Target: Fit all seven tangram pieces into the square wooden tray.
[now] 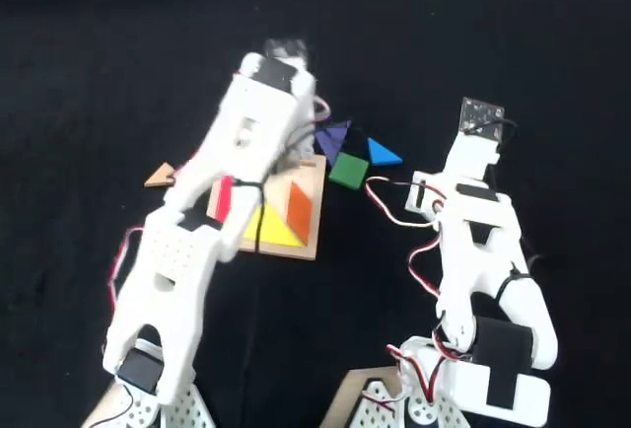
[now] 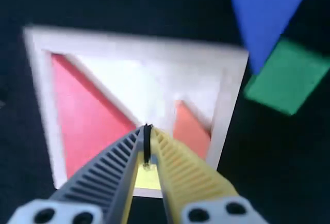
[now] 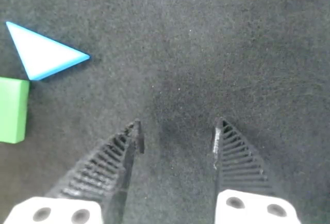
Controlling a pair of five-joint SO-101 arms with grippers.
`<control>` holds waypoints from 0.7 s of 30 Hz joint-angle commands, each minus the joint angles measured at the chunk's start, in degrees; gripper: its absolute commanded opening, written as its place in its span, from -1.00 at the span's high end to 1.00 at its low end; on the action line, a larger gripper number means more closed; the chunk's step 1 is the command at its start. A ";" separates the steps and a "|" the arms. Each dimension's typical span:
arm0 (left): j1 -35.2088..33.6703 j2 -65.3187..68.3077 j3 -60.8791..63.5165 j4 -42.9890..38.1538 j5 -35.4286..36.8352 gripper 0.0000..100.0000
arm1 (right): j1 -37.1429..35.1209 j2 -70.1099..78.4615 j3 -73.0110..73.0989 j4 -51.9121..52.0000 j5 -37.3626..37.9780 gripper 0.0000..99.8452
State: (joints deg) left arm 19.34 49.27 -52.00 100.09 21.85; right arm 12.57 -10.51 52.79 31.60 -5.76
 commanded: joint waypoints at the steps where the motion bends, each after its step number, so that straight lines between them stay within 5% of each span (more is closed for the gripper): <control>1: 0.57 -5.19 -5.05 0.53 -0.26 0.94 | 0.26 -1.98 -4.53 -1.05 -0.44 0.56; 10: 2.07 2.90 -5.58 -8.09 0.00 0.94 | 0.35 -1.98 -4.53 -1.05 -0.44 0.56; 21: 3.21 7.47 -5.58 -6.42 0.09 0.94 | 0.35 -2.07 -4.53 -1.05 -0.35 0.56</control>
State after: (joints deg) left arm 21.63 56.13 -54.81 93.14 21.85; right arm 12.57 -10.51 52.79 31.60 -5.76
